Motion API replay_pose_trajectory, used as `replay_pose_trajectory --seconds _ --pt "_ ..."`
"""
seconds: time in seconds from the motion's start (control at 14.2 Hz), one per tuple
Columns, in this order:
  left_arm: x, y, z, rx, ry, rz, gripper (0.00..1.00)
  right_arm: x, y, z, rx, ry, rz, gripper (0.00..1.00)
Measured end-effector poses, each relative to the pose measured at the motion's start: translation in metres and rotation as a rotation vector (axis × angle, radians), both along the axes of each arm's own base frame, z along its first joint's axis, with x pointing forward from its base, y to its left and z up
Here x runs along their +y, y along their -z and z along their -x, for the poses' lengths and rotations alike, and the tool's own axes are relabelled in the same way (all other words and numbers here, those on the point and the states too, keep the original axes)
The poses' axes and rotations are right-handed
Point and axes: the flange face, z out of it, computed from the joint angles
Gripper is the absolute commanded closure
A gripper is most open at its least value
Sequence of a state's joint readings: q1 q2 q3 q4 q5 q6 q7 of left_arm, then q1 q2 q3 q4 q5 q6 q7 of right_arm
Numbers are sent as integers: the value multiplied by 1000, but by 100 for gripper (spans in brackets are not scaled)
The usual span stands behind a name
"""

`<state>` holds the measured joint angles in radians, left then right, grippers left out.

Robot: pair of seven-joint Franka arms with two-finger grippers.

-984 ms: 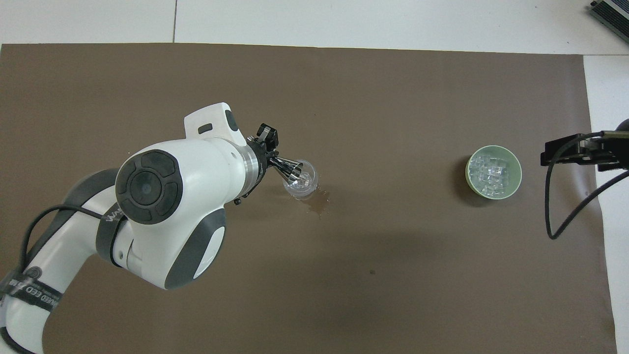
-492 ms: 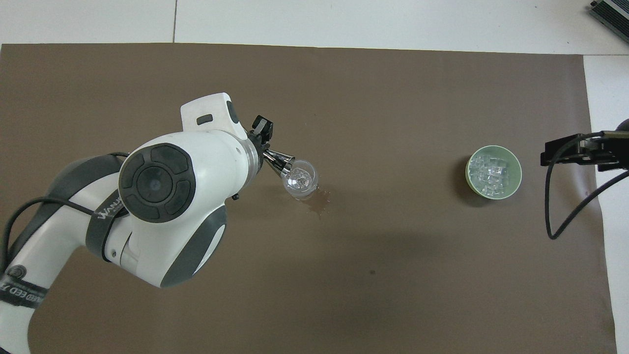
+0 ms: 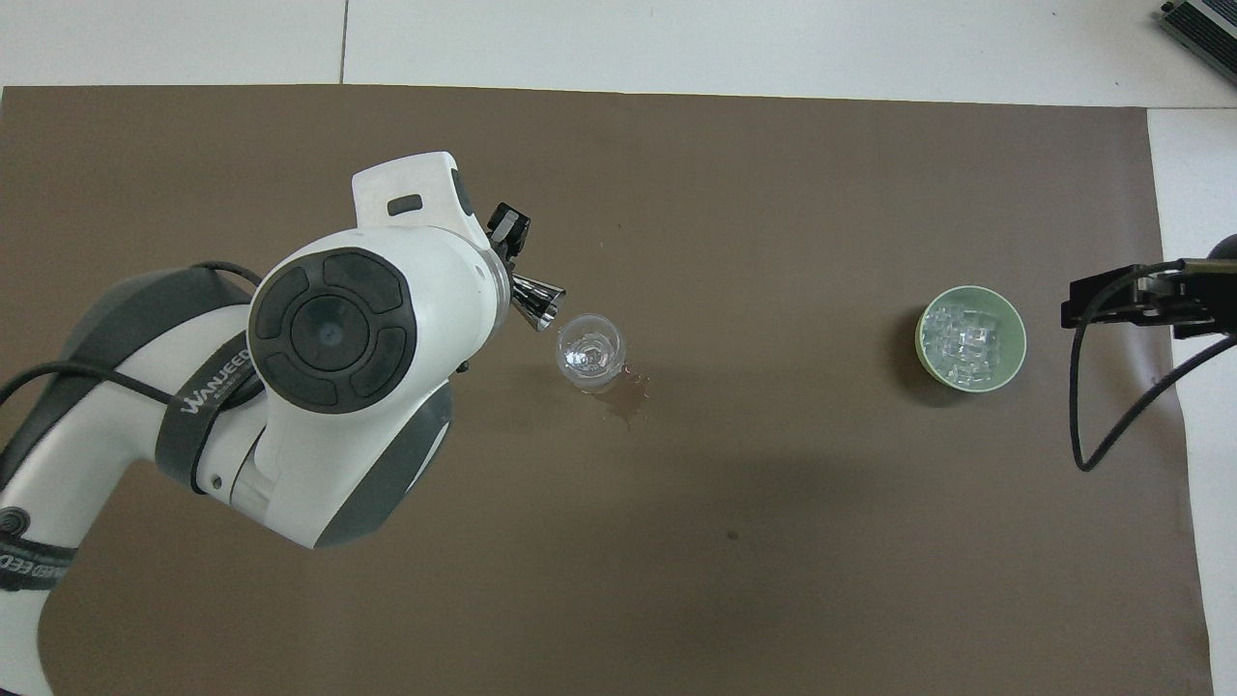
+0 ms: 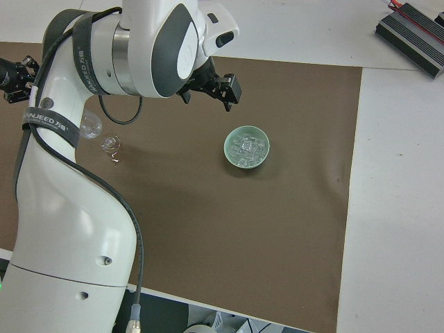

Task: Pour wine and add ice with both arms
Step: 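Carry the jigger back with the left gripper while the right gripper reaches the bowl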

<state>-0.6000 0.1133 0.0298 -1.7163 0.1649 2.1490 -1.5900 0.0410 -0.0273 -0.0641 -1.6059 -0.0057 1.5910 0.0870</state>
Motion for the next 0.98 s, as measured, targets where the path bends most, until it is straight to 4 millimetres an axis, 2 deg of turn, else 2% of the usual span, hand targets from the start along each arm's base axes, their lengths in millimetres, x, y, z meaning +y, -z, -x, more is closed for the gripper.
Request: replay_pose_trajectory --seconds 0.42,0.7,0.84,0.98 --pt "-12 -1 4 -7 -9 -10 100 0 11 1 -27 -14 0 0" --pt "-6 15 3 88 -97 90 100 -1 54 9 -125 -128 6 0" --pt "16 26 -9 151 -178 176 100 0 68 15 -123 -159 7 0" --pt "53 37 -26 210 -257 272 100 0 82 13 -127 -228 13 0"
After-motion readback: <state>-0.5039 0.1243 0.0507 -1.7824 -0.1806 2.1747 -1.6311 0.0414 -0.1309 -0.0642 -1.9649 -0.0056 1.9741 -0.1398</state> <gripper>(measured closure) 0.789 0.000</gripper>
